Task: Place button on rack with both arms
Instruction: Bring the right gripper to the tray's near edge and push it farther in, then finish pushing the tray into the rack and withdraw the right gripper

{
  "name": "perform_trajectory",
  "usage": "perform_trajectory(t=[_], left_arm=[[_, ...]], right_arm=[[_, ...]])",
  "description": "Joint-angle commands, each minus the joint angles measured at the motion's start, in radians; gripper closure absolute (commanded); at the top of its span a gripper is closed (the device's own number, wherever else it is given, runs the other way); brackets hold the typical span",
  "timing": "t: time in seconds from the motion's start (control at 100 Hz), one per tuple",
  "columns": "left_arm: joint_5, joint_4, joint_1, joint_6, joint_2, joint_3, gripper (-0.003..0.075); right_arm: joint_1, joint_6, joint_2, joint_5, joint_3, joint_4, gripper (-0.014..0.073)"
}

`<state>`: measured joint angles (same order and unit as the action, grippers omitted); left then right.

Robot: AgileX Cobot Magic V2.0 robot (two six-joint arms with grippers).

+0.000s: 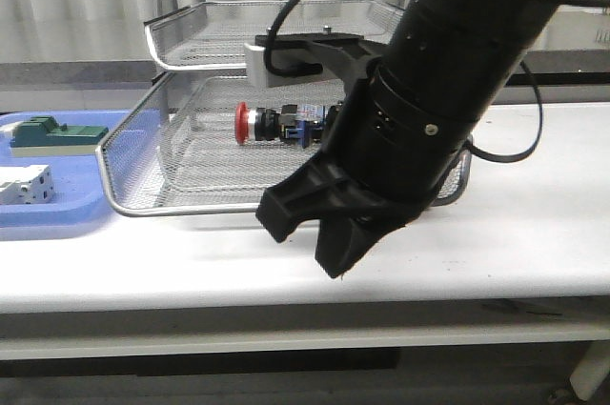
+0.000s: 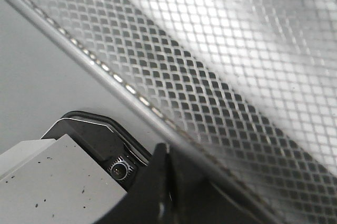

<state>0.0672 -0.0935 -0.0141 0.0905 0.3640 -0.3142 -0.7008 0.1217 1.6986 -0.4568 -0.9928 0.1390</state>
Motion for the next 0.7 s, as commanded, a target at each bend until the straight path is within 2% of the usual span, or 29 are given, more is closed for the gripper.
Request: perform_trajectory(t=[0.0, 0.31, 0.69], left_arm=[[-0.083, -0.01, -0.001, -0.009, 0.006, -0.027, 0.0716], [-0.083, -0.01, -0.001, -0.009, 0.006, -0.027, 0.0716], [-0.083, -0.01, -0.001, -0.009, 0.006, -0.027, 0.0716]], right_arm=[[0.037, 0.009, -0.009, 0.077, -0.065, -0.04, 0.066], [0.123, 0.009, 0.074, 0.067, -0.216, -0.08, 0.066], [0.181, 0.009, 0.102, 0.113, -0.298, -0.125, 0.066]])
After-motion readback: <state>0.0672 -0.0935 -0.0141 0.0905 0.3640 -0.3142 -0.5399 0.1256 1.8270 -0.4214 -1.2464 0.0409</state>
